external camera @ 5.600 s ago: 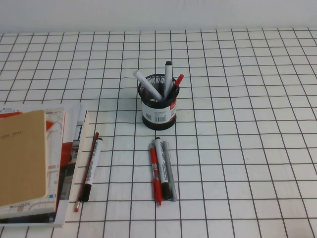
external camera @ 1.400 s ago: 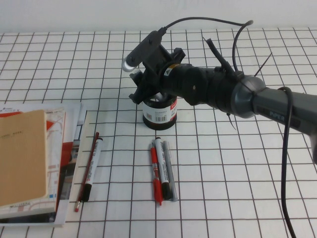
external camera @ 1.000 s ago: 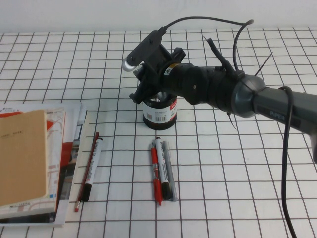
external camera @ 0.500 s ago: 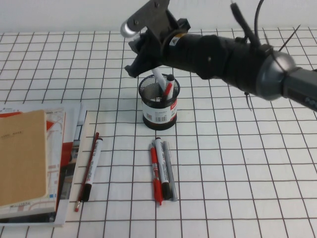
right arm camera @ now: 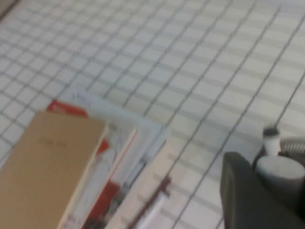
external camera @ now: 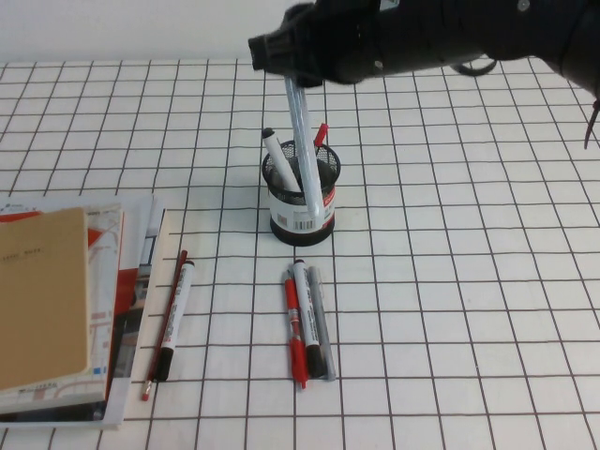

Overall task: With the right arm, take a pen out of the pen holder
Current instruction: 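Take a marker out of the pen holder and lay it on the table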

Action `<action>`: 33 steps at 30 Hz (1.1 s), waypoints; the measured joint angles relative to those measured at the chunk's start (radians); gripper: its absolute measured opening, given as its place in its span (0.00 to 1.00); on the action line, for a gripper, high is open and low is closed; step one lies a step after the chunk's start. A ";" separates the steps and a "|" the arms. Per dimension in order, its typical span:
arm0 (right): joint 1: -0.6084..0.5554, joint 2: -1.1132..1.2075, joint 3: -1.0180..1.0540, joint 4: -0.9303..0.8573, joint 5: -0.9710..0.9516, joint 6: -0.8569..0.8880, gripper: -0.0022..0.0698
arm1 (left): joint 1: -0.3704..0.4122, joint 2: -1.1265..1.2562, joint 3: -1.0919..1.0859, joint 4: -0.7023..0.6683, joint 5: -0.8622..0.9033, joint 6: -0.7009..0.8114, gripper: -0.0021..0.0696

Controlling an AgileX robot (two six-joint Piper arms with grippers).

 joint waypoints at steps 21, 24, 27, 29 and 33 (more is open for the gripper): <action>0.129 0.108 0.252 0.097 0.014 0.214 0.18 | 0.000 0.000 0.000 0.000 0.000 0.000 0.02; 0.133 0.158 0.252 0.126 -0.012 0.216 0.18 | 0.000 0.000 0.000 0.000 0.000 0.000 0.02; 0.131 0.211 0.252 0.154 -0.038 0.218 0.18 | 0.000 0.000 0.000 0.000 0.000 0.000 0.02; 0.130 0.237 0.252 0.170 -0.052 0.218 0.18 | 0.000 0.000 0.000 0.000 0.000 0.000 0.02; 0.108 0.271 0.254 0.183 -0.067 0.218 0.18 | 0.000 0.000 0.000 0.000 0.000 0.000 0.02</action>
